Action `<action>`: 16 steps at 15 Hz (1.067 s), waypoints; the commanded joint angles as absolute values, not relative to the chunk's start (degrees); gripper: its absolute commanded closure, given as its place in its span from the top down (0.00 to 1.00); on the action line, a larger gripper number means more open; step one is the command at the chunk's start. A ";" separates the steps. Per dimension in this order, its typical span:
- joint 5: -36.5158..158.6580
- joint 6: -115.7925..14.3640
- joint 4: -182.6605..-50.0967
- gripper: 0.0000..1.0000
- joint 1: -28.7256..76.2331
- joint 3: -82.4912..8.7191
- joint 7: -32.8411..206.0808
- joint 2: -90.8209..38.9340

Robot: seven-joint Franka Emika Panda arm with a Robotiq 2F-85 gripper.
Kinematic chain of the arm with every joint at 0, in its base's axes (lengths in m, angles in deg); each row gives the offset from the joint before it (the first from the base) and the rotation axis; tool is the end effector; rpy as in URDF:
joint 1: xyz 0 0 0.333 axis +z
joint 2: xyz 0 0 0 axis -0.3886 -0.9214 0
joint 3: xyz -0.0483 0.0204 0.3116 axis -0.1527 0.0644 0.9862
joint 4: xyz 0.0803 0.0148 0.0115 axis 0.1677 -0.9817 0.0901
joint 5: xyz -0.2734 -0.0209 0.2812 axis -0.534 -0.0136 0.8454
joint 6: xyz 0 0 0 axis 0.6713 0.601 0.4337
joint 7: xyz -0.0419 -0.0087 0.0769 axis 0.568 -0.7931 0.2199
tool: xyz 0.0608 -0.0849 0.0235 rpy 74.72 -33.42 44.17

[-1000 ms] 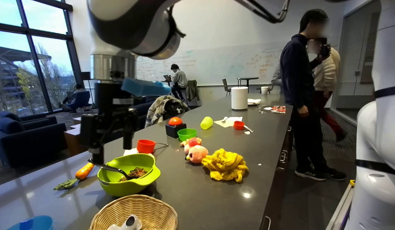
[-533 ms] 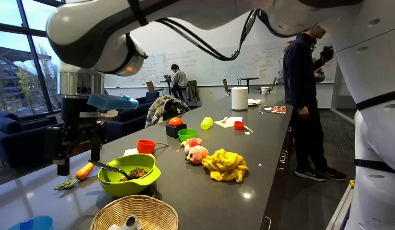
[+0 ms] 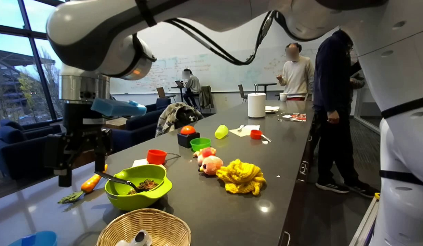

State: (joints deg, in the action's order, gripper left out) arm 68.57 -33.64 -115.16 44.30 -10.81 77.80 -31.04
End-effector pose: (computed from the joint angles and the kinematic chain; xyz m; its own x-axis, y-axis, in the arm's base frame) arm 0.5058 0.4434 0.4416 0.7223 0.6818 0.1158 0.6892 -0.6956 -0.2031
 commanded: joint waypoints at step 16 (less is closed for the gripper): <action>40.02 -59.21 -103.40 1.00 55.44 -26.97 87.78 -42.70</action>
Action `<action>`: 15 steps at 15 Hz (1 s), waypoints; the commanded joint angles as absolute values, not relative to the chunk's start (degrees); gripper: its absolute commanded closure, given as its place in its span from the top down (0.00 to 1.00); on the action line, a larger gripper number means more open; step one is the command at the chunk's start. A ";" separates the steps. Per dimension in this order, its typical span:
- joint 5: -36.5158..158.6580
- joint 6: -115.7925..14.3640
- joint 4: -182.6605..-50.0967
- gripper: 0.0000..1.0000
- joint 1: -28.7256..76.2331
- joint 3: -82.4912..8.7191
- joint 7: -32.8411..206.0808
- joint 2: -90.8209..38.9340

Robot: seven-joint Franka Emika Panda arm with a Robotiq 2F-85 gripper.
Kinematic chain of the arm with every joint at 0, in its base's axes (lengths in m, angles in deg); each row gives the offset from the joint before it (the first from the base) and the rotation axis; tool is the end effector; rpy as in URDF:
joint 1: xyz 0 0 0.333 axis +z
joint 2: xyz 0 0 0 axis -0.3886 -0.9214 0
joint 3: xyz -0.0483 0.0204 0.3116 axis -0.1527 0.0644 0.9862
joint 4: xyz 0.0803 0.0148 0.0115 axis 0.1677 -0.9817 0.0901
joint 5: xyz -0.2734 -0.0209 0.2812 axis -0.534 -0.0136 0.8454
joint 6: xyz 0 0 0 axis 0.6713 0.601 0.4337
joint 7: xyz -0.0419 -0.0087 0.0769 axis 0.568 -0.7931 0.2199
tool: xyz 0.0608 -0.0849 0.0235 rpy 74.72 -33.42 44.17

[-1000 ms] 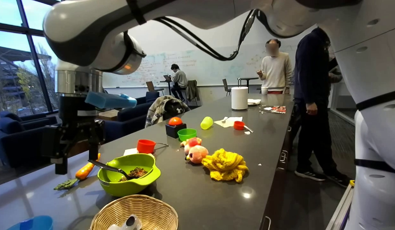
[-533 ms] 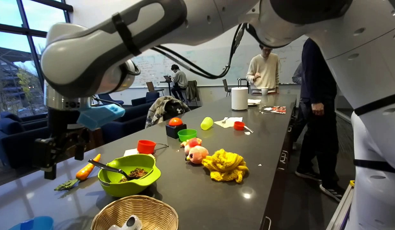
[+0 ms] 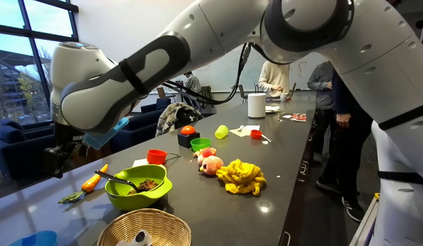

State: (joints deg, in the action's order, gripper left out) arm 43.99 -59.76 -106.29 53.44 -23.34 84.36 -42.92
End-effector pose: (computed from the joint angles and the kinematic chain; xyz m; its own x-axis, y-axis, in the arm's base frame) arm 0.5900 0.4653 0.4096 0.5543 0.6928 0.4612 0.6942 -0.6906 0.2031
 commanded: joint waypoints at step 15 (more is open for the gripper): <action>40.31 -48.20 -101.26 1.00 54.60 -27.00 88.42 -44.69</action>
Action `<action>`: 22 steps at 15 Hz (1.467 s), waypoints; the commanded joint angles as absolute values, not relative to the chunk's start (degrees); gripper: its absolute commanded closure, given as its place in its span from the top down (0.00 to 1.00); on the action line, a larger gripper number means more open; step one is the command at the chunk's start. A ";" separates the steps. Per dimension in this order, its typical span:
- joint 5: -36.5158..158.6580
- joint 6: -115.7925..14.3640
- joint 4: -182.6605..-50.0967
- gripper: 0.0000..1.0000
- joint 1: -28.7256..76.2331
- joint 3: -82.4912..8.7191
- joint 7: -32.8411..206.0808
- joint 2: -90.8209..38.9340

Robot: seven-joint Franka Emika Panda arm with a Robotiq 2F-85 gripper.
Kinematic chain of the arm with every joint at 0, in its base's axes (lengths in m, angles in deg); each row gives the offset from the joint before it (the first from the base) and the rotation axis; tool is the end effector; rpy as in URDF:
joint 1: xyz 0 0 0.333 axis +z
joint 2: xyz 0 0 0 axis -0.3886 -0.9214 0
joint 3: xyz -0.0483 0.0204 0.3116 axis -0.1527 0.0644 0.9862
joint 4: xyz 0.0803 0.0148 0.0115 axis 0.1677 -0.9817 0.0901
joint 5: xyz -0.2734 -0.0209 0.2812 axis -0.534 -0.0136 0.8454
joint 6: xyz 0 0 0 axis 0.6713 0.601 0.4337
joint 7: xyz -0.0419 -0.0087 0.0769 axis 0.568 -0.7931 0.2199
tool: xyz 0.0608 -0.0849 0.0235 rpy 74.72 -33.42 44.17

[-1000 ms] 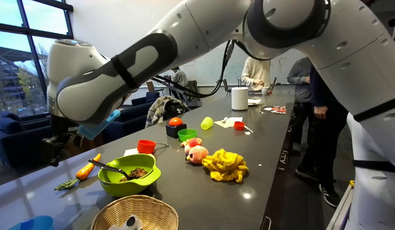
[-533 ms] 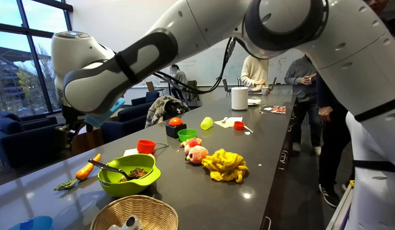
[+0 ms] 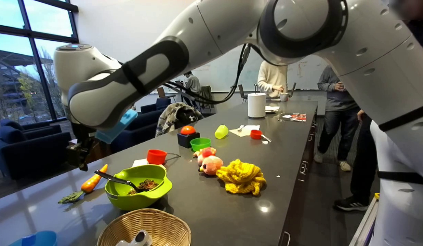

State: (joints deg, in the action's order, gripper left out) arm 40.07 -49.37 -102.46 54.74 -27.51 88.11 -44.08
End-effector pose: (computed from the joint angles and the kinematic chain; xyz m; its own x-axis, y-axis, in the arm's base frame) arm 0.6126 0.4371 0.4040 0.6508 0.6793 0.3391 0.6148 -0.7336 0.2896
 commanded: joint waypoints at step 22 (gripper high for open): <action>45.50 -50.35 -101.14 1.00 51.74 -24.72 85.09 -48.38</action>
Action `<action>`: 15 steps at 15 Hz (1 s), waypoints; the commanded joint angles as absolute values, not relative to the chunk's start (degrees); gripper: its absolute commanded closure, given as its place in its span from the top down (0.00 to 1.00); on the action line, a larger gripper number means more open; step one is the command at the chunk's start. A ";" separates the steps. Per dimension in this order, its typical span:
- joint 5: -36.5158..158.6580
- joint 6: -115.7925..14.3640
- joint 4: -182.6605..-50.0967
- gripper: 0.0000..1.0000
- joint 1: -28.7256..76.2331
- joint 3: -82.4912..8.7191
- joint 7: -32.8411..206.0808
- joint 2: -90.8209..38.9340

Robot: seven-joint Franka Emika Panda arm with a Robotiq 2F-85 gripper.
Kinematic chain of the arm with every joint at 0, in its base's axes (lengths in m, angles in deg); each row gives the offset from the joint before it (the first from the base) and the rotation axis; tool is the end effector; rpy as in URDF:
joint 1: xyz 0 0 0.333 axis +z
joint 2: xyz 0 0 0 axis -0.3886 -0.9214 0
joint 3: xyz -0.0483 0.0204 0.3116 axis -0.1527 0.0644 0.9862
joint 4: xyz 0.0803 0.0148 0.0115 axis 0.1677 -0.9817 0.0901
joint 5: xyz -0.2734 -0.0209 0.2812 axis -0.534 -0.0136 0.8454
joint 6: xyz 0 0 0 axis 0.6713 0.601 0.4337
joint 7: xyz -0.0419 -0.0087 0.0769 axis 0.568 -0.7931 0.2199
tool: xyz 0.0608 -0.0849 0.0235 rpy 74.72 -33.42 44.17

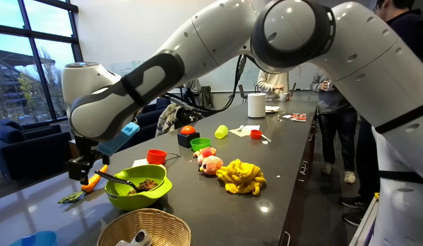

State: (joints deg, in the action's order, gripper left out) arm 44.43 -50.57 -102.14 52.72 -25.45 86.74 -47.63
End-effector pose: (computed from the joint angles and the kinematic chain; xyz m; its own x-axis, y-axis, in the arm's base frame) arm 0.6192 0.4367 0.3634 0.6863 0.6561 0.3138 0.6281 -0.7522 0.1991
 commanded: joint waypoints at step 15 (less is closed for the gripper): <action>47.67 -50.52 -100.65 0.35 51.13 -23.88 84.14 -49.68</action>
State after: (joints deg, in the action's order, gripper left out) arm 46.38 -50.58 -101.77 51.99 -24.77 85.71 -49.13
